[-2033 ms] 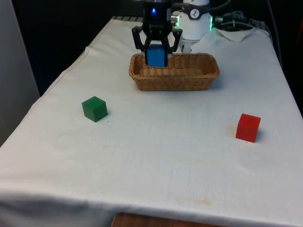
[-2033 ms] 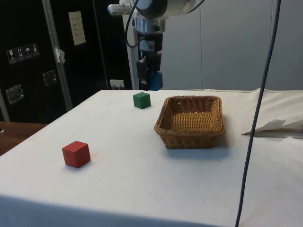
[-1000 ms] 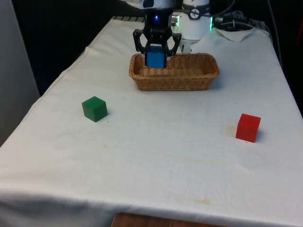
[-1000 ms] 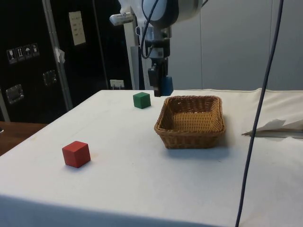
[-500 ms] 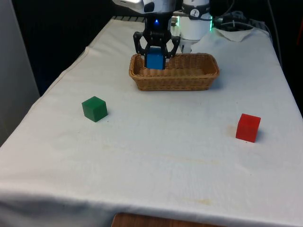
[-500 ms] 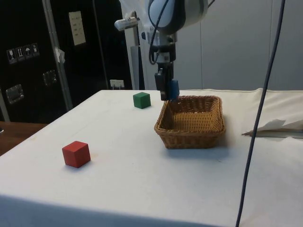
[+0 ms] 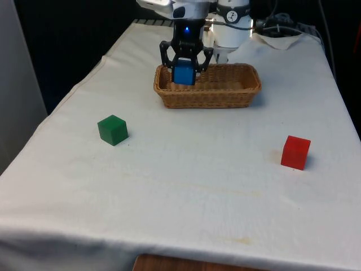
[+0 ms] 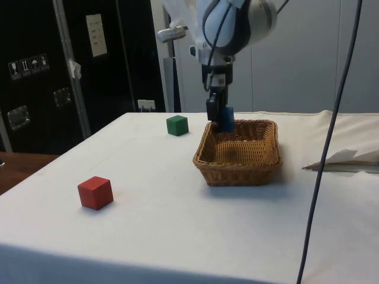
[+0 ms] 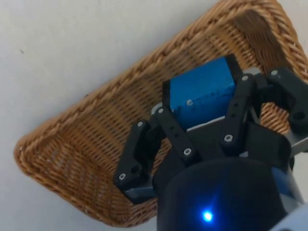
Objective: Pick up exactly two blocks and place them into the basket.
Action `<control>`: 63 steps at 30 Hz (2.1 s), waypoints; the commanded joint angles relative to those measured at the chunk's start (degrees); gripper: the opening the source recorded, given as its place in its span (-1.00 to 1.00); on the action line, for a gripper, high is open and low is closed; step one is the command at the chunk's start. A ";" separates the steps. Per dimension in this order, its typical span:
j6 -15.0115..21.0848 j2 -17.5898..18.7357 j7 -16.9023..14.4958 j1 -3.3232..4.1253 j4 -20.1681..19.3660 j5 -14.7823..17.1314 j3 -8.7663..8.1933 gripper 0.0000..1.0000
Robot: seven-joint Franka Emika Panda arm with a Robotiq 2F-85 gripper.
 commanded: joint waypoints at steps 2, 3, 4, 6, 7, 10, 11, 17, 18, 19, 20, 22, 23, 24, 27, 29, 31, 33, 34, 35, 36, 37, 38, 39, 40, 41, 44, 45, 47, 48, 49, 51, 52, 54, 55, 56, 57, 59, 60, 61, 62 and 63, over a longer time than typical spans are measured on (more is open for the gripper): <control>3.04 -0.80 -0.11 0.34 -2.41 -0.23 -0.40 -0.97; 3.67 -0.92 -0.17 0.34 -2.81 -0.17 -0.34 -0.97; 4.35 -1.03 -0.23 0.29 -3.32 -0.11 -0.29 -0.97; 5.79 -1.32 -0.29 0.17 -4.53 0.06 0.00 -0.97; 6.47 -1.43 -0.29 0.17 -5.04 0.17 0.11 -0.97; 9.45 -1.72 -0.40 -0.17 -7.56 0.40 0.69 -0.97; 8.31 -0.86 -0.06 0.00 -6.82 0.06 0.40 -0.97; 11.17 -1.83 -0.23 -0.46 -9.11 0.52 1.32 -0.97; 11.06 -1.78 -0.17 -0.57 -9.11 0.52 1.49 -0.97; 10.66 -0.86 0.23 -0.17 -8.82 0.06 0.92 -0.97; 10.94 -1.72 -0.11 -0.63 -9.11 0.52 1.49 -0.97; 10.77 -1.66 -0.11 -0.63 -9.05 0.46 1.49 -0.97; 10.71 -1.55 -0.06 -0.63 -9.05 0.40 1.43 -0.97; 10.71 -1.43 -0.06 -0.57 -9.00 0.34 1.43 -0.97; 10.66 -1.15 0.06 -0.52 -8.94 0.23 1.32 -0.97; 10.66 -1.09 0.11 -0.52 -9.00 0.23 1.32 -0.97; 10.54 -0.86 0.17 -0.63 -9.00 0.52 1.78 -0.97; 10.31 -0.57 0.29 -0.80 -8.94 0.69 2.18 -0.97; 10.31 -0.40 0.40 -0.97 -8.94 0.80 2.41 -0.97; 10.31 -0.29 0.52 -1.09 -8.94 0.92 2.69 -0.97; 10.08 0.11 0.74 -0.40 -8.77 0.06 1.55 -0.97; 10.26 -0.11 0.69 -1.20 -8.88 0.97 2.92 -0.97; 10.20 0.06 0.80 -1.32 -8.82 1.03 3.15 -0.97; 10.14 0.17 0.92 -1.38 -8.77 1.03 3.27 -0.97; 9.97 0.40 1.09 -1.49 -8.65 1.09 3.44 -0.97; 9.85 0.52 1.20 -1.43 -8.59 1.03 3.44 -0.97; 9.63 0.80 1.38 -1.38 -8.48 0.74 3.27 -0.97; 9.57 0.92 1.43 -1.38 -8.42 0.69 3.21 -0.97; 9.51 1.09 1.55 -1.32 -8.37 0.52 3.21 -0.97; 9.45 1.09 1.55 -1.32 -8.37 0.52 3.15 -0.97; 9.45 1.20 1.60 -1.26 -8.37 0.46 3.09 -0.97; 9.51 1.38 1.66 -1.15 -8.31 0.34 2.98 -0.97; 9.51 1.43 1.72 -1.09 -8.31 0.34 2.92 -0.97; 9.51 1.60 1.78 -1.03 -8.31 0.29 2.86 -0.66; 9.51 1.83 1.89 -0.92 -8.31 0.17 2.69 -0.47; 9.51 1.66 1.78 -1.03 -8.31 0.23 2.81 -0.47; 9.51 1.66 1.83 -0.97 -8.31 0.23 2.81 -0.27; 9.51 1.72 1.83 -0.97 -8.31 0.23 2.75 0.15; 9.51 1.72 1.83 -0.97 -8.31 0.23 2.75 0.34; 9.51 1.72 1.83 -0.92 -8.31 0.17 2.75 0.54; 9.51 1.78 1.83 -0.92 -8.31 0.17 2.75 0.93; 9.51 1.78 1.83 -0.92 -8.31 0.17 2.75 1.00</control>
